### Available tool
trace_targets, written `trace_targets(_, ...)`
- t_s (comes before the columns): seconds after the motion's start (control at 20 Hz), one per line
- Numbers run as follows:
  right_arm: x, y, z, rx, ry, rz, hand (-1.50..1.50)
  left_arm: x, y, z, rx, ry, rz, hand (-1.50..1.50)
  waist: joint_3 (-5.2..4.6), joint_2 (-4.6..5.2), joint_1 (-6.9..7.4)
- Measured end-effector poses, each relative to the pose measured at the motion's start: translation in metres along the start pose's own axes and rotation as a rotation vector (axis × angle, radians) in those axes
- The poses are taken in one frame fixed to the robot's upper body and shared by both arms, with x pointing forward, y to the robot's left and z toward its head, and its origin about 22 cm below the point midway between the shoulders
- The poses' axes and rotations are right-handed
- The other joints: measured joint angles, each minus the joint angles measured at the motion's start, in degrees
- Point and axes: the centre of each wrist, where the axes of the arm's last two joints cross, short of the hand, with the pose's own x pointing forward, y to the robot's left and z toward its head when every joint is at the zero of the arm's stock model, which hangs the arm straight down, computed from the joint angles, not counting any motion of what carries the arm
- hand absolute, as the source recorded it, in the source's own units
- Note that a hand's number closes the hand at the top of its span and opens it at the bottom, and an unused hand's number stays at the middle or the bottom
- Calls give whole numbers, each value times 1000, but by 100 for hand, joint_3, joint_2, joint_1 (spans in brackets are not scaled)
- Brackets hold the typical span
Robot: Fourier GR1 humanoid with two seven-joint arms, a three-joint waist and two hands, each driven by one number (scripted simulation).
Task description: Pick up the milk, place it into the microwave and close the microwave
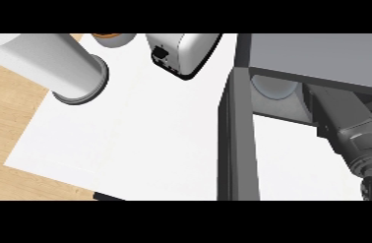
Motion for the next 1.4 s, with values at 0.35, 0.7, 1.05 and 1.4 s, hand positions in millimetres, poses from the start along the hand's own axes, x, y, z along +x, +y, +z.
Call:
trace_targets(0.35, 11, 24, -3, 15, 27, 19, -150, -4, 1, -5, -15, 23, 6, -150, 53, -29, -23)
trace_targets(0.7, 21, 37, -6, 7, -3, 19, -150, -10, 1, -7, -30, 51, 15, -150, 87, -28, -118)
trace_targets(1.05, 29, 51, -8, -54, -22, 27, -150, -18, -3, -9, -39, 73, 33, -150, 52, -11, -256)
trace_targets(1.4, 29, 60, -5, -27, -22, 37, -150, -30, -9, -5, -34, 108, 49, -150, -9, -65, -411)
